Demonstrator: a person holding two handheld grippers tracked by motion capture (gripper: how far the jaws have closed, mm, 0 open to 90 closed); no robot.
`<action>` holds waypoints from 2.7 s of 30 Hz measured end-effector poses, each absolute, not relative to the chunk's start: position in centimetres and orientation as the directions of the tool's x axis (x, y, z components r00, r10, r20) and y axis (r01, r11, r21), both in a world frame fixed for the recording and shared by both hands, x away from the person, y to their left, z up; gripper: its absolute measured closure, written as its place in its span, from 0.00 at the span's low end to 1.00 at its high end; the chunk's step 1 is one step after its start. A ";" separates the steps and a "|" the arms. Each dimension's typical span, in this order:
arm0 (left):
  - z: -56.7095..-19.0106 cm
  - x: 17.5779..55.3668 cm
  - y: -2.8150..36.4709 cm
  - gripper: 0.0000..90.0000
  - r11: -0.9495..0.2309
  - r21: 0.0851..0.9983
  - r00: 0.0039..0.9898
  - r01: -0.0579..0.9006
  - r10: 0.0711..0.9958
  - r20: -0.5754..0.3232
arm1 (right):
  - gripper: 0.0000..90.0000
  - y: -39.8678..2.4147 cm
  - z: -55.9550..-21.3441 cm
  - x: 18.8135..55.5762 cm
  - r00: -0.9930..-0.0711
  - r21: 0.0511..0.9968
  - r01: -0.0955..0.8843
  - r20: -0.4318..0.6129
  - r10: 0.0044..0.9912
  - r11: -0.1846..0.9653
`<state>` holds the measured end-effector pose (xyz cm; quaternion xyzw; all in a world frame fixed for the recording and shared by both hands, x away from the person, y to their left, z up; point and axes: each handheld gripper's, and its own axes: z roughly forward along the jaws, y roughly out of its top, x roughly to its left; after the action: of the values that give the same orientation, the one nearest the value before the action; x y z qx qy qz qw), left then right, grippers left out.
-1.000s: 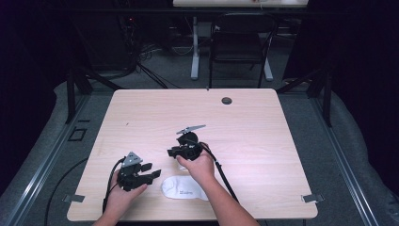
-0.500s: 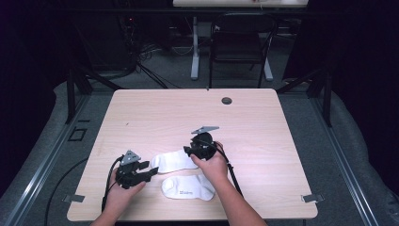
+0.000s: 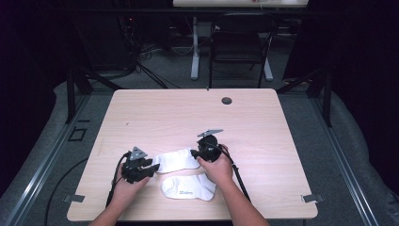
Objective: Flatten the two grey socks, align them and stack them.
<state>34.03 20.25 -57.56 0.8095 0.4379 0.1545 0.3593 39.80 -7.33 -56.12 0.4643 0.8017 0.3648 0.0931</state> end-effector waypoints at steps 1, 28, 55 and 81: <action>-57.7 34.1 20.1 0.66 -0.367 0.711 0.572 0.600 0.818 -0.060 | 0.72 -7.3 -56.2 39.8 -0.552 0.664 0.681 0.188 0.812 0.309; -56.9 34.9 19.7 0.68 -0.339 0.730 0.568 0.593 0.819 -0.081 | 0.96 -10.1 -56.5 37.8 -0.554 0.663 0.684 0.199 0.809 0.305; -57.1 37.2 17.6 0.75 -0.329 0.689 0.567 0.646 0.811 -0.144 | 0.83 -13.4 -57.4 36.9 -0.530 0.688 0.693 0.283 0.799 0.215; -56.6 37.0 18.0 0.98 -0.295 0.713 0.570 0.636 0.803 -0.176 | 0.97 -13.0 -57.0 36.5 -0.545 0.698 0.680 0.278 0.791 0.224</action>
<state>37.04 18.04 -56.63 0.7975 0.4512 0.1080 0.3858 36.55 -13.03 -57.02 0.4719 0.7794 0.4065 0.0678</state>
